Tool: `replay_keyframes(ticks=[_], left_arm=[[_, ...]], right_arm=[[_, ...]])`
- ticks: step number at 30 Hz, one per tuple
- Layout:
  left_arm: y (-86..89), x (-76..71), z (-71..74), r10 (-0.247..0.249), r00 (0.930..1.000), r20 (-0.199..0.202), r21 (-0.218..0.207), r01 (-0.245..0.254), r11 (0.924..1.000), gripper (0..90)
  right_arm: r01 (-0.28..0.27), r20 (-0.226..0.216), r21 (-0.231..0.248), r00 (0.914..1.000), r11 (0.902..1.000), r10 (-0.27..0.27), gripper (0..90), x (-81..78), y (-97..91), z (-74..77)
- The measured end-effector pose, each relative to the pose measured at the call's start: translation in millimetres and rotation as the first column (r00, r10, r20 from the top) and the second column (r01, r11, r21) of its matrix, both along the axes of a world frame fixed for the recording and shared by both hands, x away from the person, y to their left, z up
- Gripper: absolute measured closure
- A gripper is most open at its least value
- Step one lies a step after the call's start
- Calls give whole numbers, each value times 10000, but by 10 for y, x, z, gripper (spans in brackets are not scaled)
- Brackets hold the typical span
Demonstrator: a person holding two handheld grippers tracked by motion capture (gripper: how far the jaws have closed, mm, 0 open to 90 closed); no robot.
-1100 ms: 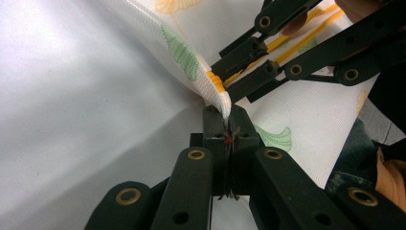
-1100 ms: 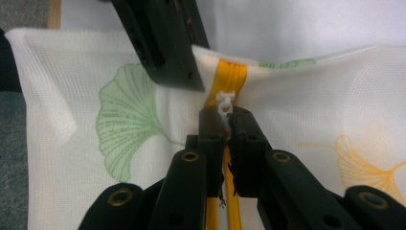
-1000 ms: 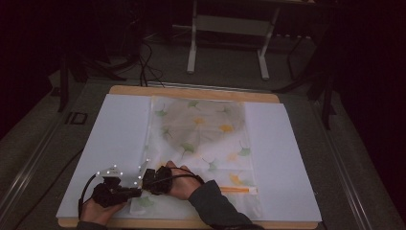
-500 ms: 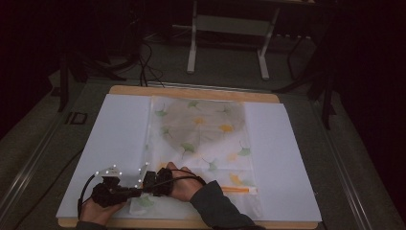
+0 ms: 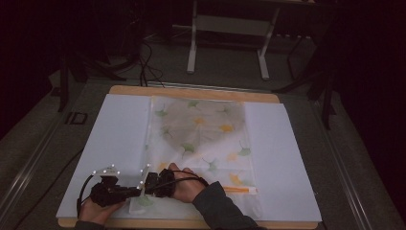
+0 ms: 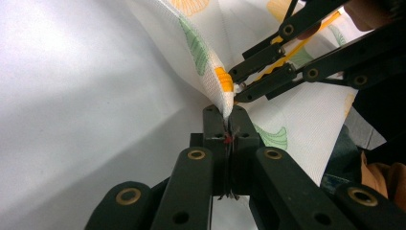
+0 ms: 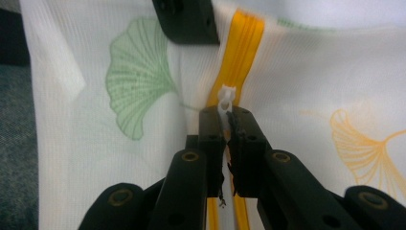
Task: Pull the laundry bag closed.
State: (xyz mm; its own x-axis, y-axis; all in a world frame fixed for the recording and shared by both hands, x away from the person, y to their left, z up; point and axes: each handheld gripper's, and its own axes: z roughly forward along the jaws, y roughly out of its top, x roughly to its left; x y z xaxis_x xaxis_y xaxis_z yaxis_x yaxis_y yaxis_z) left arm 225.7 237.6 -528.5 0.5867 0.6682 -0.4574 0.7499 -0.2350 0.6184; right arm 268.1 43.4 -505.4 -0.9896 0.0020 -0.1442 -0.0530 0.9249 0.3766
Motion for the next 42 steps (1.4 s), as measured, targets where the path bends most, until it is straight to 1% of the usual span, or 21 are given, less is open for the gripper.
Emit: replay_keyframes(ticks=[5,9,14,23,28,42], left_arm=[[3,1,-2,1,10000,16,-45,-1,10000,889],[15,3,-4,-21,10000,-3,-82,21,10000,888],[19,3,-3,11,10000,2,-130,-11,9999,888],[27,6,-12,17,10000,-16,-169,-17,9999,888],[33,4,-9,-6,10000,-27,-171,6,9999,888],[32,4,-10,-15,10000,-14,-126,15,9999,888]], right_arm=[[77,-72,39,9999,10000,-77,847,13,-44,-17],[113,-61,-78,9999,9999,-113,847,11,-81,-21],[229,-200,-90,9995,9997,-231,847,26,-139,-17],[296,-221,-146,9993,9995,-299,847,45,-225,-17],[304,-101,-438,9995,9986,-309,847,32,-247,-17],[350,-108,-646,9993,9973,-358,847,35,-334,-5]])
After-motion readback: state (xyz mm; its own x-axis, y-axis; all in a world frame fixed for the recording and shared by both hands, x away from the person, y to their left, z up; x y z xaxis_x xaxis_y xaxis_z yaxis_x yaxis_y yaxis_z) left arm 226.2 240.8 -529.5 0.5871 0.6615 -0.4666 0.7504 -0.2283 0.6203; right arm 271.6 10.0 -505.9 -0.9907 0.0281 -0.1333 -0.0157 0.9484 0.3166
